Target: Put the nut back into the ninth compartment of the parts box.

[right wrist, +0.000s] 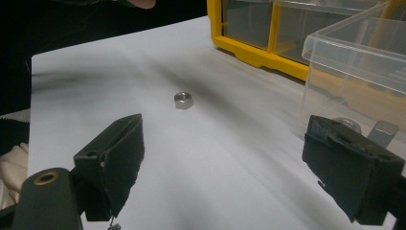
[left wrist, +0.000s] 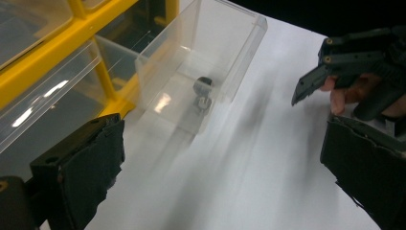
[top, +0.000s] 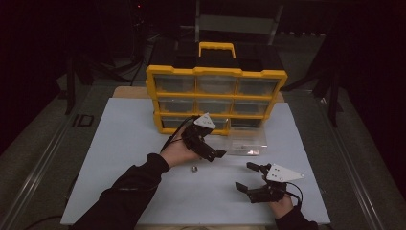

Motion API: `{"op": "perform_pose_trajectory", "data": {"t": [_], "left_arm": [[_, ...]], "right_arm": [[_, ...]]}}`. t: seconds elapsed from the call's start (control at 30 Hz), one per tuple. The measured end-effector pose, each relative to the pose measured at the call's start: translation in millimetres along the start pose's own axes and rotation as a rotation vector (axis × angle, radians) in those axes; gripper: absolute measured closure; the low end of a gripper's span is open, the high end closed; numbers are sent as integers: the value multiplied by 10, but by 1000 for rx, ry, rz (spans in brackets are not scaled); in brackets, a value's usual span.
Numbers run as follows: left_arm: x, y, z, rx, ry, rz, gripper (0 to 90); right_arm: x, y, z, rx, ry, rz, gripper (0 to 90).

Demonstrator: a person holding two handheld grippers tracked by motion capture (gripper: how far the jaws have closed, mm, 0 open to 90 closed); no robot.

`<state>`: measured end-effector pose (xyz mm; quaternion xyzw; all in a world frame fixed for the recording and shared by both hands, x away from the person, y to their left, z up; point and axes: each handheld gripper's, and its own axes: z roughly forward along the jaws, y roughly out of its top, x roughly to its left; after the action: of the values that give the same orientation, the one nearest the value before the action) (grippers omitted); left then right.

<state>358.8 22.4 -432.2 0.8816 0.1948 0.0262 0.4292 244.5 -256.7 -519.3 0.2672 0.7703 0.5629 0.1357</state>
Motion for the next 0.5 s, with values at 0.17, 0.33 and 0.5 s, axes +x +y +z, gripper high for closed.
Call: {"op": "perform_pose_trajectory", "data": {"t": [0.17,0.33,0.5], "left_arm": [[-6,-107,-86,1,0,-3,9],[7,-204,-145,-11,3,-15,10],[16,-339,-196,-21,-8,-25,16]], "right_arm": [[0,0,0,0,1,1,144],[0,1,-1,-1,0,0,144],[4,2,3,0,1,0,144]]}}
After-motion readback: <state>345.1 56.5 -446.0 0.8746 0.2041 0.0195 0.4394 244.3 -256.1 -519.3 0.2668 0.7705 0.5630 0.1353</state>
